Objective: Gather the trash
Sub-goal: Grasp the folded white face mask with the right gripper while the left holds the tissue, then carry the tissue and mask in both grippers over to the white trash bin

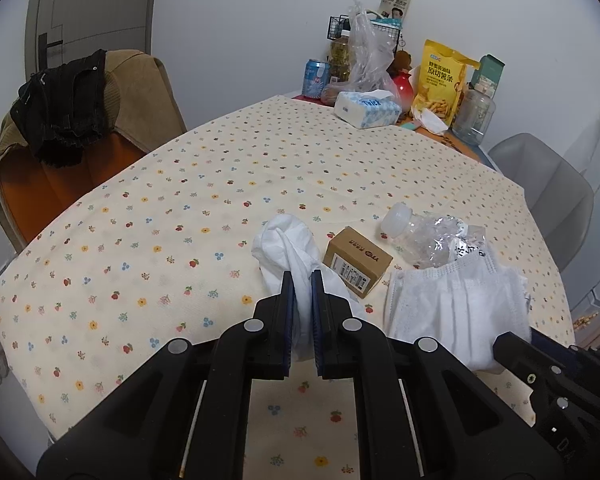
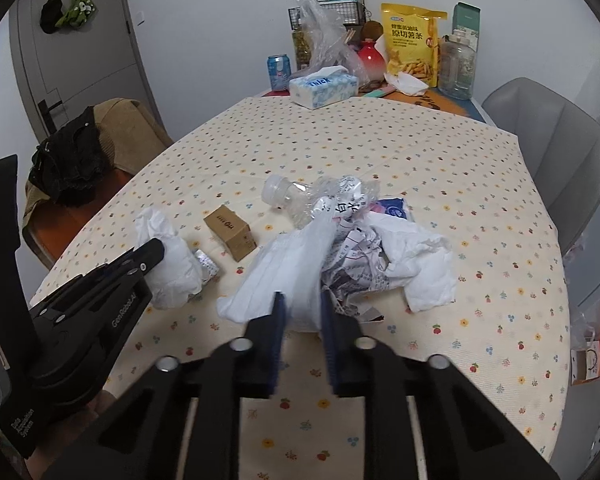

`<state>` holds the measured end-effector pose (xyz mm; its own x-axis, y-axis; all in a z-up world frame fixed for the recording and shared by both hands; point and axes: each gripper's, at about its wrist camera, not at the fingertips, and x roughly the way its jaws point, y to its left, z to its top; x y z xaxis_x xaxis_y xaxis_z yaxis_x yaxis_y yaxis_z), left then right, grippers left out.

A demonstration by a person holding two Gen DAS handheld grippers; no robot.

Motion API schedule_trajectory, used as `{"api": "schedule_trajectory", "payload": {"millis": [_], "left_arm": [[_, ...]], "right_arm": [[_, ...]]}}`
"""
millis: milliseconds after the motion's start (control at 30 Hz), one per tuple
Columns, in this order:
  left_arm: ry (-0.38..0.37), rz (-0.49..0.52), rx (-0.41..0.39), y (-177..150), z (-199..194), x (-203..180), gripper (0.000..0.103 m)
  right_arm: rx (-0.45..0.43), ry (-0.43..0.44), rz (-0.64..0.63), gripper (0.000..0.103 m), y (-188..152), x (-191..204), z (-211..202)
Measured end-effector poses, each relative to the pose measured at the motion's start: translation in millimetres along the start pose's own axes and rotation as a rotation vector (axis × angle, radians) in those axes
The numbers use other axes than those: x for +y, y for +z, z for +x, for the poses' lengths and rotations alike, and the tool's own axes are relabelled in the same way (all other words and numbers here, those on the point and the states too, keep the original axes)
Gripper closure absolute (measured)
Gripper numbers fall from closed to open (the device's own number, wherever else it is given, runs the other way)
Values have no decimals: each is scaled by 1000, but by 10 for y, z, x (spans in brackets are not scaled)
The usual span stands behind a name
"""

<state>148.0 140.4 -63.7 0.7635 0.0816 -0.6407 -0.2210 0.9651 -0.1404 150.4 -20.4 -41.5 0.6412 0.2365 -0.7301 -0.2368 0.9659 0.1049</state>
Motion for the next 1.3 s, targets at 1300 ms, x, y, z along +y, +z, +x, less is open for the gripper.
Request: {"api": "schedule_trajectory", "payload": {"millis": [1300], "left_arm": [[-176,211,-140,-209,-1166,-1616,94]], "right_arm": [[-280,-180,174,99,-392,-1342,-1792]]}}
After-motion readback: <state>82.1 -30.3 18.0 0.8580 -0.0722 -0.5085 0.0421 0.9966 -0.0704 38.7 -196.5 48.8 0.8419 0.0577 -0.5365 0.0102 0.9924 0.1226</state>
